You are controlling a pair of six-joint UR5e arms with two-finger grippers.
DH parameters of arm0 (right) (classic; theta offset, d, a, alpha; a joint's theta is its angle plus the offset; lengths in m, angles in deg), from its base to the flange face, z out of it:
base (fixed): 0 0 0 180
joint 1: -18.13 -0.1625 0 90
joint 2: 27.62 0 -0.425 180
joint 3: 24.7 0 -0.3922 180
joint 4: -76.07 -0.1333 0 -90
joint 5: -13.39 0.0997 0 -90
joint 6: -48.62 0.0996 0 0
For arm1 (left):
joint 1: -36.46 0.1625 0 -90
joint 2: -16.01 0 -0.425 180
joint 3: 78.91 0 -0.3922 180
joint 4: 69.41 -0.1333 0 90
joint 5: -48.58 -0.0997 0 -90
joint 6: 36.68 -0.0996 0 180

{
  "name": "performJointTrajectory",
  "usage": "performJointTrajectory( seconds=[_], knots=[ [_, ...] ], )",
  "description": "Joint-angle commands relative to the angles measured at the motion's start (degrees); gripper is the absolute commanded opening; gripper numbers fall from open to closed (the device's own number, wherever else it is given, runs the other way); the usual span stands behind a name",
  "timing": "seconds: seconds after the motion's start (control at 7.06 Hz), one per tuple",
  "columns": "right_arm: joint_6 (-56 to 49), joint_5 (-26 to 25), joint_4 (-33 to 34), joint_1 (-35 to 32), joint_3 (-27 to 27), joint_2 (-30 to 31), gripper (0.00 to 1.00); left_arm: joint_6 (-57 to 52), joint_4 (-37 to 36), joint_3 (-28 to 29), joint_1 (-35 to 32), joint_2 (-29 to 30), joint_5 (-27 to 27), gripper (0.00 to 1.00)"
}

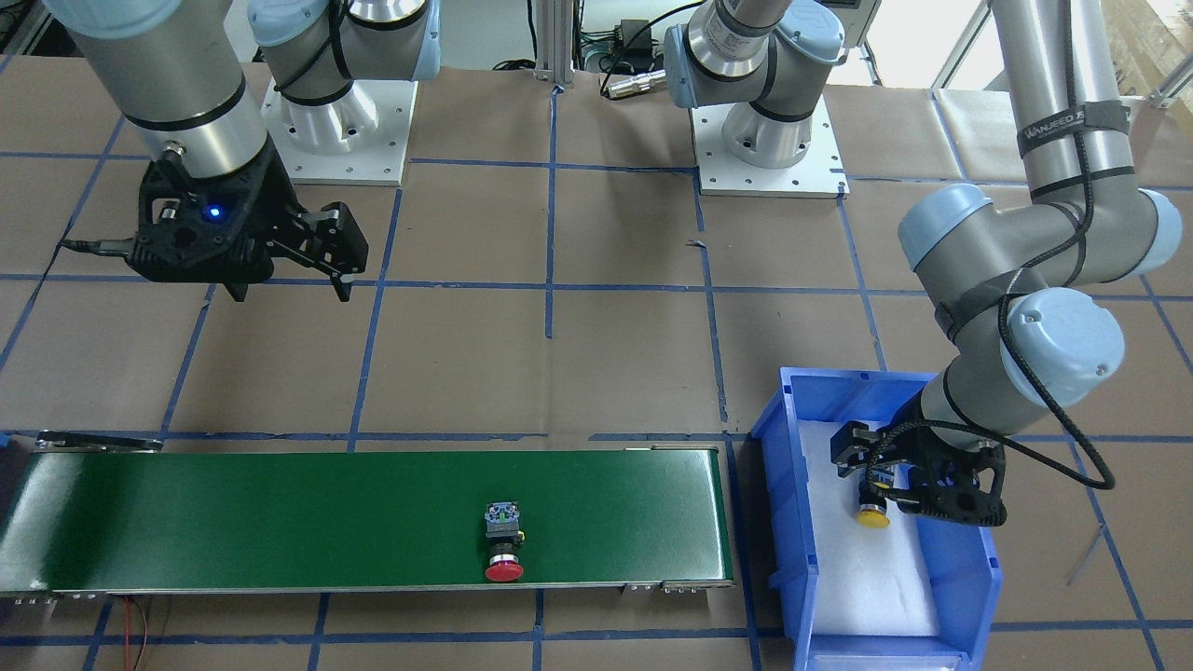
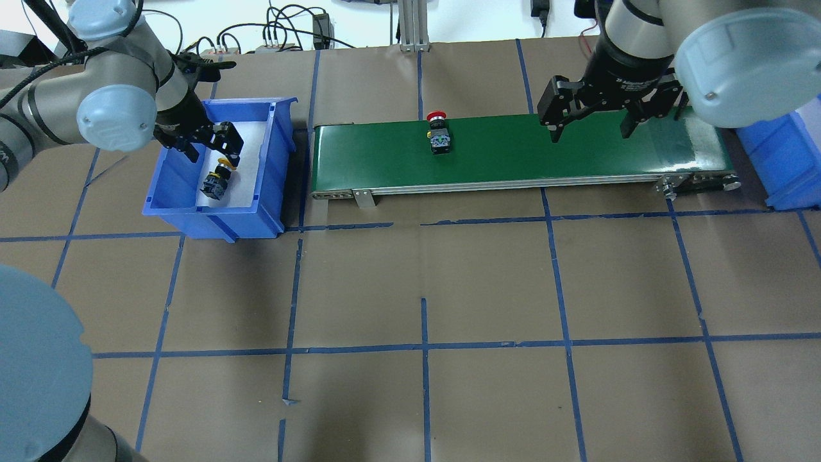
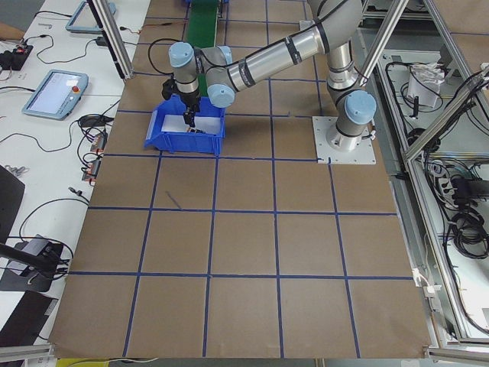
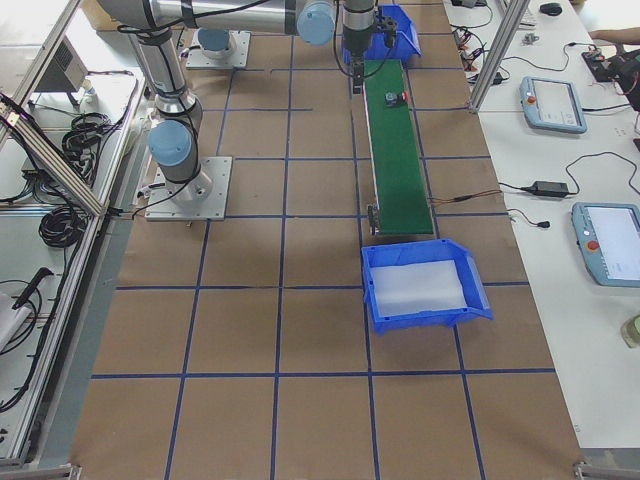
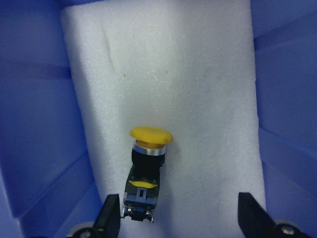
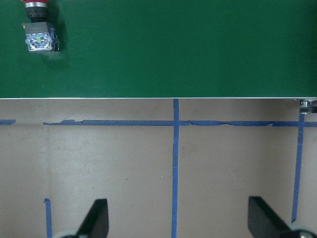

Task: Transport two buttons from left to right
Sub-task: 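Grasp the yellow button with left gripper while right gripper grasps red button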

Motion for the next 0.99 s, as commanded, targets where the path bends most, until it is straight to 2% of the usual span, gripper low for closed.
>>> performJointTrajectory(
  seconds=[0.0, 0.57, 0.85],
  knots=[
    [0.36, 0.19, 4.27, -1.89, 0.41, -4.1, 1.0, -0.15, -4.03, -1.89, 0.0, 0.93, -1.62, 0.8],
    [5.11, -0.51, 19.55, -8.04, -2.56, -17.09, 1.0, -0.32, -4.3, -2.33, 0.0, 1.46, -2.51, 0.77],
    [5.02, -0.51, 19.49, -8.05, -8.88, -22.9, 1.0, -0.41, -4.47, -2.25, 0.0, 2.42, -2.42, 0.77]
  ],
)
